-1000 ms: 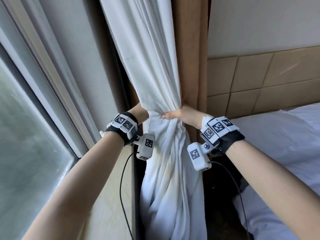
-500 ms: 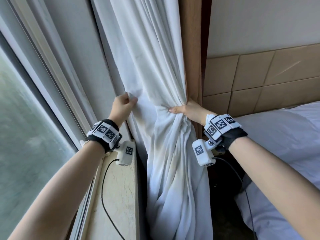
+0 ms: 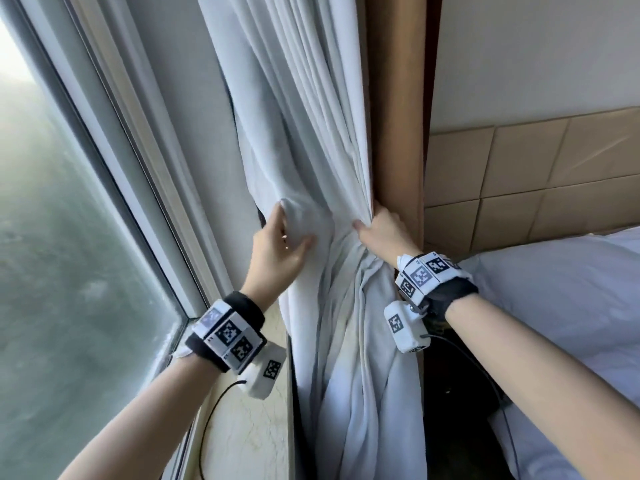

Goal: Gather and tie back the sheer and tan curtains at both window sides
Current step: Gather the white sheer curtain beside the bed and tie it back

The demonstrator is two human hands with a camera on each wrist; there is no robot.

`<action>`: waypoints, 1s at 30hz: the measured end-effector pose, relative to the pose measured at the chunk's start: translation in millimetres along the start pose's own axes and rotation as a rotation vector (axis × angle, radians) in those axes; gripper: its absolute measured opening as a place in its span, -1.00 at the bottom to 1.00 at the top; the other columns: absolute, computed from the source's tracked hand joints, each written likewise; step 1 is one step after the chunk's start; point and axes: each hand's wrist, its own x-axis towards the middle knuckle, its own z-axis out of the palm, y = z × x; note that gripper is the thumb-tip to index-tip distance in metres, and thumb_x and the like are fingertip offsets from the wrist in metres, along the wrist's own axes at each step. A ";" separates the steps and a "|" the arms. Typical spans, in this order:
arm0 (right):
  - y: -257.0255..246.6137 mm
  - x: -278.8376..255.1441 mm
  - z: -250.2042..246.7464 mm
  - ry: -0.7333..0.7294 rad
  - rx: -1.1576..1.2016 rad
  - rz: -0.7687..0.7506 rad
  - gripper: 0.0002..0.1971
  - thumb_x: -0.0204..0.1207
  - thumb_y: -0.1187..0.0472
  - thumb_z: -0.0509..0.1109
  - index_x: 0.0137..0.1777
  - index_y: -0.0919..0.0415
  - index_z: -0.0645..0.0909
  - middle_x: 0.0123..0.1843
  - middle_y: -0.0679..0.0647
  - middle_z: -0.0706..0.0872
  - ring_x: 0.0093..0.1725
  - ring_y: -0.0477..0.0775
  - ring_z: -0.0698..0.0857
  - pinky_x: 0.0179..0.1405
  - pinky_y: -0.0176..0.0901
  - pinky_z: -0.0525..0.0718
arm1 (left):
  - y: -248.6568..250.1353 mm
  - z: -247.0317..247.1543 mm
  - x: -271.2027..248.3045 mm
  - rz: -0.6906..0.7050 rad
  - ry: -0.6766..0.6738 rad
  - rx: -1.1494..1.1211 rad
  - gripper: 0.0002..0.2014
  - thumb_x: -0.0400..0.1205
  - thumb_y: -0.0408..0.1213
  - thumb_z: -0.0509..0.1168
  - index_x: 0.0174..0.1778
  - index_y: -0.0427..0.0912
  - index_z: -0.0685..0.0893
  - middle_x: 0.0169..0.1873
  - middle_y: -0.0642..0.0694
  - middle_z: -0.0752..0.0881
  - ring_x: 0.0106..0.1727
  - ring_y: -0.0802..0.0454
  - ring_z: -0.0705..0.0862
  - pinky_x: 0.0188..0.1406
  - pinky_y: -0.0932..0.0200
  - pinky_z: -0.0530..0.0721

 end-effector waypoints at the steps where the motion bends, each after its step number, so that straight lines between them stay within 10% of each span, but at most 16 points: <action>1: -0.6 -1.1 0.8 0.014 -0.014 -0.001 -0.54 0.55 0.00 0.30 0.43 0.07 0.49 0.23 0.24 0.73 0.19 0.37 0.69 0.21 0.09 0.66 | 5.0 5.5 -0.8 0.032 -0.042 0.005 -0.74 0.54 -0.40 0.43 0.05 -0.27 0.49 -0.11 -0.08 0.74 -0.10 0.02 0.75 -0.15 0.04 0.76; 7: -2.2 -8.0 1.2 0.015 -0.056 -0.001 -0.49 0.54 -0.03 0.25 0.49 0.02 0.39 0.27 0.29 0.68 0.23 0.45 0.64 0.23 0.16 0.62 | 2.8 44.0 1.8 0.072 -0.256 0.129 -0.82 0.52 -0.37 0.37 -0.06 -0.31 0.52 -0.16 -0.16 0.65 -0.08 -0.09 0.66 0.03 0.02 0.73; 12: -2.2 -11.1 -6.4 -0.015 -0.005 0.049 -0.51 0.56 -0.03 0.21 0.50 0.01 0.35 0.32 0.27 0.64 0.29 0.45 0.59 0.30 0.17 0.56 | 2.2 57.8 1.6 0.002 -0.322 0.092 -0.62 0.49 -0.36 0.38 0.25 -0.27 0.64 -0.02 -0.13 0.65 0.02 -0.09 0.64 0.12 -0.10 0.68; 17: -3.0 -12.4 -16.1 -0.157 0.138 0.093 -0.52 0.46 -0.15 0.20 0.32 0.05 0.44 0.29 0.14 0.65 0.22 0.23 0.62 0.29 0.13 0.56 | 5.1 56.3 -1.1 -0.072 -0.424 0.032 -0.71 0.48 -0.42 0.37 0.13 -0.26 0.66 -0.03 -0.15 0.71 0.07 -0.08 0.67 0.22 0.15 0.65; 21: -8.4 -12.5 -12.5 -0.166 0.153 0.104 -0.03 0.18 -0.55 0.35 0.46 0.11 0.42 0.30 0.05 0.63 0.29 0.13 0.64 0.32 0.09 0.60 | 1.8 57.1 -2.3 -0.151 -0.513 0.057 -0.47 0.40 -0.23 0.34 0.35 -0.15 0.59 0.21 -0.12 0.72 0.29 0.00 0.64 0.39 0.00 0.55; 26: 0.5 -7.6 -3.9 0.027 0.111 0.054 -0.68 0.38 -0.08 0.40 0.06 0.05 0.66 -0.02 0.01 0.77 0.07 0.17 0.73 0.15 -0.03 0.67 | 4.6 49.3 -0.7 -0.188 -0.587 -0.006 -0.41 0.55 -0.29 0.42 0.53 -0.05 0.47 0.24 0.09 0.64 0.31 0.19 0.57 0.44 0.20 0.44; 30: 7.3 -4.0 -10.7 -0.080 0.322 0.021 -0.87 0.48 0.14 0.49 -0.22 0.02 0.59 -0.15 -0.10 0.71 -0.06 -0.03 0.69 0.07 -0.20 0.57 | -1.4 27.4 16.5 -0.266 -0.459 -0.274 -0.70 0.57 -0.21 0.46 0.18 -0.25 0.76 0.05 -0.07 0.81 0.08 0.11 0.76 0.17 0.21 0.68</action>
